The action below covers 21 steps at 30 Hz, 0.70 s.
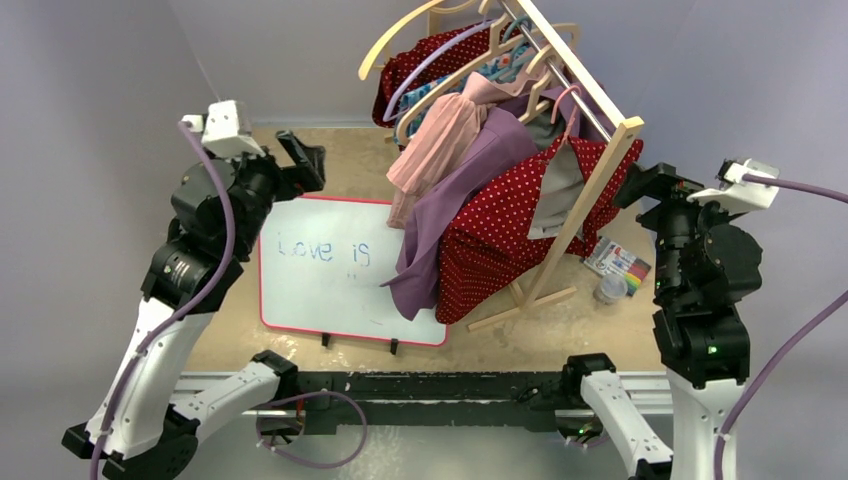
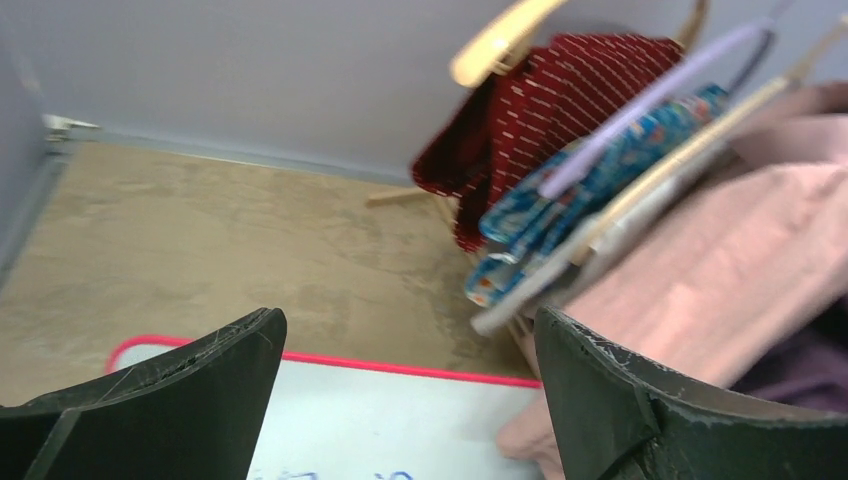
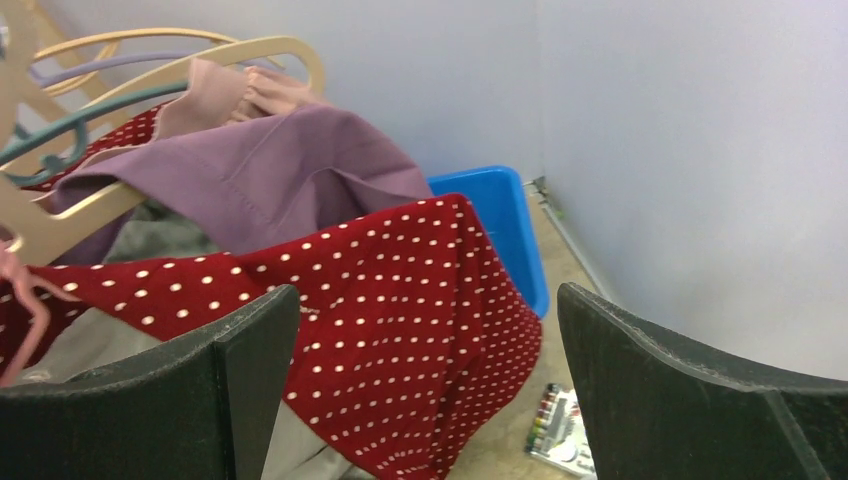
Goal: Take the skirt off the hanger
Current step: Pick up the hanger from the clothesline.
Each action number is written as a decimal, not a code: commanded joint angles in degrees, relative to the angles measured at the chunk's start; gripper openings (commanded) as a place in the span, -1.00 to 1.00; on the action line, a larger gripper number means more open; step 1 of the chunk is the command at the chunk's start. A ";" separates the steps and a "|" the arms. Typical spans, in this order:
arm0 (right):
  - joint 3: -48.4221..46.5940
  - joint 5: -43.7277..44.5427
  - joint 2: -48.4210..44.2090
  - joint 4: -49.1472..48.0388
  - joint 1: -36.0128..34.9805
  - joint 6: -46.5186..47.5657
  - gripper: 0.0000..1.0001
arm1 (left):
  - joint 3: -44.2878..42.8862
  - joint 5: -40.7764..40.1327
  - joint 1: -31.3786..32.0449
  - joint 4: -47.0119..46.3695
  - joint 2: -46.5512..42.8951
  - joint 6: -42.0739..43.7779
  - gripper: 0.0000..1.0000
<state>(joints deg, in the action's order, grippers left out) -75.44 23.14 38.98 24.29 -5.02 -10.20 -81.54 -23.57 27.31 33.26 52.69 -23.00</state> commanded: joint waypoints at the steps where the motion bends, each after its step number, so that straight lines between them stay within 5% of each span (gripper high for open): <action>1: 0.44 -7.54 0.19 -2.61 0.40 -4.23 0.99 | -1.66 17.75 -0.55 -4.69 2.55 -2.42 0.87; 7: 1.34 -15.48 -0.24 -2.52 0.51 -3.58 0.99 | -1.24 41.47 -0.68 -11.11 5.38 -5.85 0.86; 11: 2.47 -17.71 -1.22 -3.61 0.50 -2.80 0.99 | 2.34 57.79 -0.71 -24.42 4.69 -11.86 0.82; 17: 4.43 -18.03 -3.10 -4.82 0.55 -2.16 0.99 | 2.06 67.17 -0.26 -36.60 8.26 -20.82 0.78; 21: 5.16 -17.12 -3.98 -4.76 0.53 -1.70 0.99 | -2.04 67.30 5.19 -35.53 13.69 -20.36 0.72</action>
<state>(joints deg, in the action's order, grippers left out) -70.65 7.11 35.83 22.81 -4.73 -12.91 -79.13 38.46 28.18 3.01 61.58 -40.64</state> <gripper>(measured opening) 0.994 0.875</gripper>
